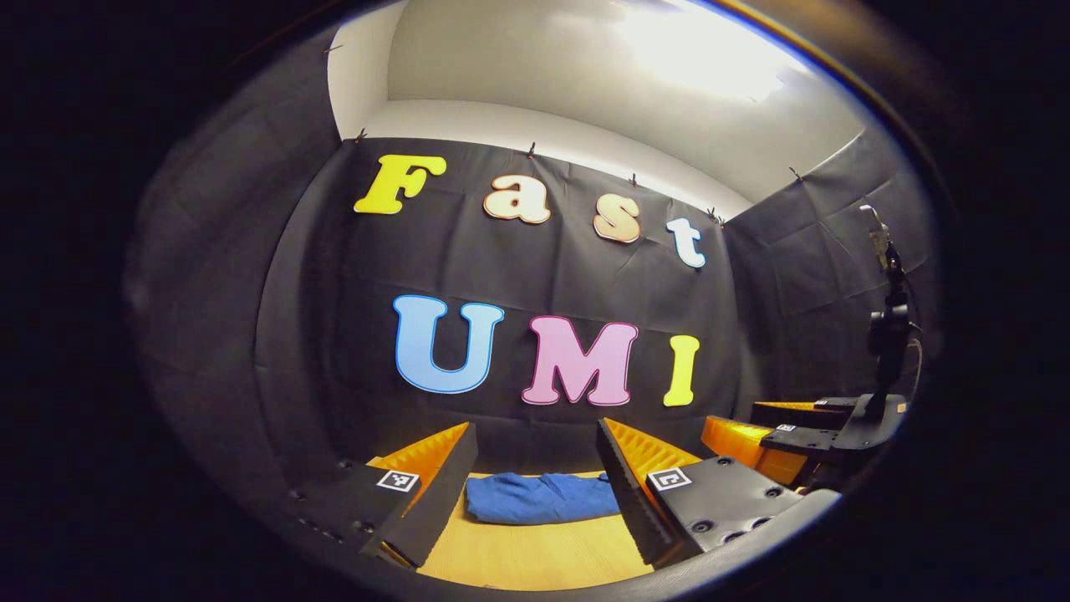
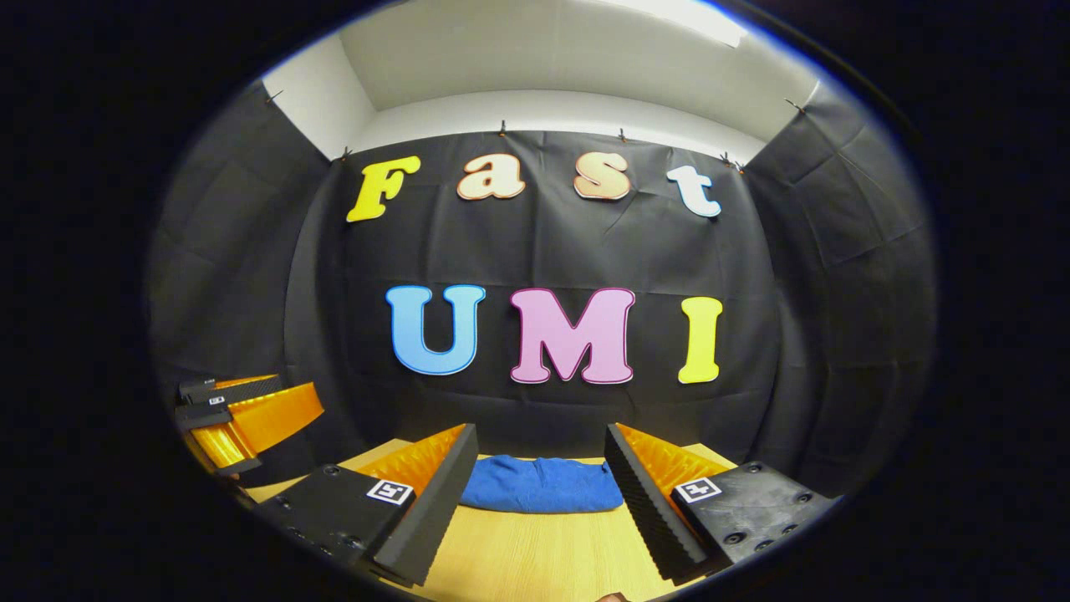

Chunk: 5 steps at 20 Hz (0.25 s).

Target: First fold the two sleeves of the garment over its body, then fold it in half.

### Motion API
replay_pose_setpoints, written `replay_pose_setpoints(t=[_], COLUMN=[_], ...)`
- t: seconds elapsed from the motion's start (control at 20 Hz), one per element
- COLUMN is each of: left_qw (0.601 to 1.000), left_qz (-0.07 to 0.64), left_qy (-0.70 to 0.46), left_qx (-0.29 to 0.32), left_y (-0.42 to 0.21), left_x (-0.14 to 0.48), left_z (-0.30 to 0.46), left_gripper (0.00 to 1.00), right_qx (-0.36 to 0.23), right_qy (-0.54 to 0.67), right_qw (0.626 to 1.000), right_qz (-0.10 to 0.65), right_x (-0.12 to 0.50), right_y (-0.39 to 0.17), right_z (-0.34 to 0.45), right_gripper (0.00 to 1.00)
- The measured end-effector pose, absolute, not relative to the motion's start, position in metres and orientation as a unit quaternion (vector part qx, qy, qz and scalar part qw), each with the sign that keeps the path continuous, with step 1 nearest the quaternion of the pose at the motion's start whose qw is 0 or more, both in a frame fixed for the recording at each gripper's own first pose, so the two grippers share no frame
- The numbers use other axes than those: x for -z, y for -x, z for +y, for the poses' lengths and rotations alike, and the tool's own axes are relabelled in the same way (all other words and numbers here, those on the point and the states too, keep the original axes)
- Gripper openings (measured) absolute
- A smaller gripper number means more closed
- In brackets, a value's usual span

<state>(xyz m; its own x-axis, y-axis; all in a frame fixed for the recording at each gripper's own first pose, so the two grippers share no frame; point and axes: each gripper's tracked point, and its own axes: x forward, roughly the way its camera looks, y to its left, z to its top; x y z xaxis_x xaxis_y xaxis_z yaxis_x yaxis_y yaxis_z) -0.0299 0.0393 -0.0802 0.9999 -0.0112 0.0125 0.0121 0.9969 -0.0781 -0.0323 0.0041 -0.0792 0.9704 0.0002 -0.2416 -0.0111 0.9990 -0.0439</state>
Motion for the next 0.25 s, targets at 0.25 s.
replay_pose_setpoints(t=[0.25], left_qw=[1.000], left_qz=[-0.020], left_qy=[0.019], left_qx=[0.000], left_y=[0.0345], left_x=[0.0698], left_z=[0.0452], left_gripper=[0.82], right_qx=[-0.018], right_qy=[0.015], right_qw=[0.993], right_qz=[0.112], right_x=[0.0696], right_y=[0.0393], right_z=[0.0160], right_gripper=[0.97])
